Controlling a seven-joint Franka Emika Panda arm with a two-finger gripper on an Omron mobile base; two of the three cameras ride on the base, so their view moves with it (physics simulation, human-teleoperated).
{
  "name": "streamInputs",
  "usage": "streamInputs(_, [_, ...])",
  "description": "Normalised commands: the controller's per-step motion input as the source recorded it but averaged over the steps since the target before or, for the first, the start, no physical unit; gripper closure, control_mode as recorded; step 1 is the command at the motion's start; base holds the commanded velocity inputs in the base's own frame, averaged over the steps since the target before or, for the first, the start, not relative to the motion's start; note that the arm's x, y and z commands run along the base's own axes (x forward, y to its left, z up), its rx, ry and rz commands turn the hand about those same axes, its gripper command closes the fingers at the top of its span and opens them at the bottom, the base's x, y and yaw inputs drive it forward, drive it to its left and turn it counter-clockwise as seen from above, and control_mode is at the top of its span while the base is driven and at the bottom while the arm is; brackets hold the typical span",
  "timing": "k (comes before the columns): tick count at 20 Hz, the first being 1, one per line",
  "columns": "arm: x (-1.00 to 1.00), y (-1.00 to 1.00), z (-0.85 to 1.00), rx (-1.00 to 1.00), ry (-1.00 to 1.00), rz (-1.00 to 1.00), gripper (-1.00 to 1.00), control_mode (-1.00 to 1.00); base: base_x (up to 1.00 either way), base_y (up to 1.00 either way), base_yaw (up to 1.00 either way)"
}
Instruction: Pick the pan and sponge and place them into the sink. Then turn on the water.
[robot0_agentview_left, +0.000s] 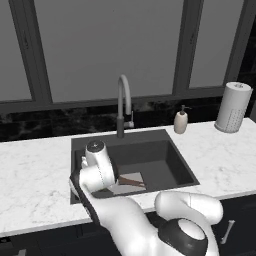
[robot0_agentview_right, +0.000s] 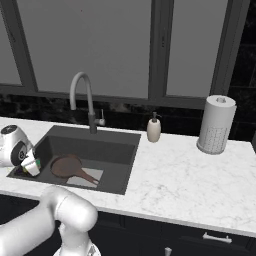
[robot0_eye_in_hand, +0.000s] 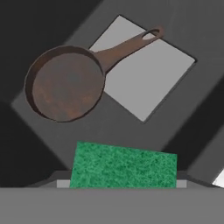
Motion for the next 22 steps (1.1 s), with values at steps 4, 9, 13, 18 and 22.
streamInputs(4, [0.35,-0.76,0.16,-0.01,0.00,-0.06,1.00,-1.00,0.00,0.00,0.00])
streamInputs(9, [0.66,-0.58,0.08,0.00,0.06,0.00,1.00,-1.00,0.00,0.00,0.00])
streamInputs(13, [0.98,-0.27,0.00,0.00,0.11,0.00,1.00,-1.00,0.00,0.00,0.00])
streamInputs(18, [1.00,0.03,-0.01,0.00,0.16,0.01,1.00,-1.00,0.00,0.00,0.00])
streamInputs(22, [0.96,0.14,-0.18,0.00,0.22,0.00,1.00,-1.00,0.00,0.00,0.00])
